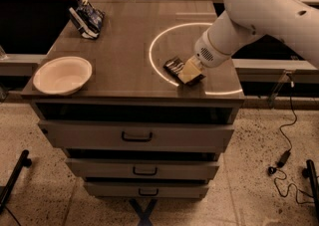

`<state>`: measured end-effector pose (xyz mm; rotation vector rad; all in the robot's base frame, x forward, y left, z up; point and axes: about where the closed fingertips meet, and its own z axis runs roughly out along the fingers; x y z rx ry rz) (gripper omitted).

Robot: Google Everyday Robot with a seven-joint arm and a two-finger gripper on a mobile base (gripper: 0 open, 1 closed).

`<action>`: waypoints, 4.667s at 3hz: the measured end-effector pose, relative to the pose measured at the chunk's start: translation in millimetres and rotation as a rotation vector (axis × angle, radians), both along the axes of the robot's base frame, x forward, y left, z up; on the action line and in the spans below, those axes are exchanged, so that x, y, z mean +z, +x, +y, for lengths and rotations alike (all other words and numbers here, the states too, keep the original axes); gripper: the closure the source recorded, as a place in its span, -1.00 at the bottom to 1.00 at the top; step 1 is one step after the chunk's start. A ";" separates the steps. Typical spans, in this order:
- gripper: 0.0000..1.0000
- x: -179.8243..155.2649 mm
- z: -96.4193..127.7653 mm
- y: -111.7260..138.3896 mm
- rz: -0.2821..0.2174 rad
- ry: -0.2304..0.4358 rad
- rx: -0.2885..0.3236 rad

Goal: Move rxbar chocolate near paper bowl

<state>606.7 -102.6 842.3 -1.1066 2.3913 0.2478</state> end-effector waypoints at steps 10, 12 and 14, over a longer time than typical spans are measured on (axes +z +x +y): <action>0.04 14.7 176.8 -17.1 -0.054 0.120 0.477; -0.89 16.0 184.0 -29.5 -0.039 0.144 0.521; -1.00 30.0 117.2 -5.0 -0.096 0.092 0.507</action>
Offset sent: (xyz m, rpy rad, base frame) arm 0.0467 -0.0243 0.0894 -0.0238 -0.1531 0.0502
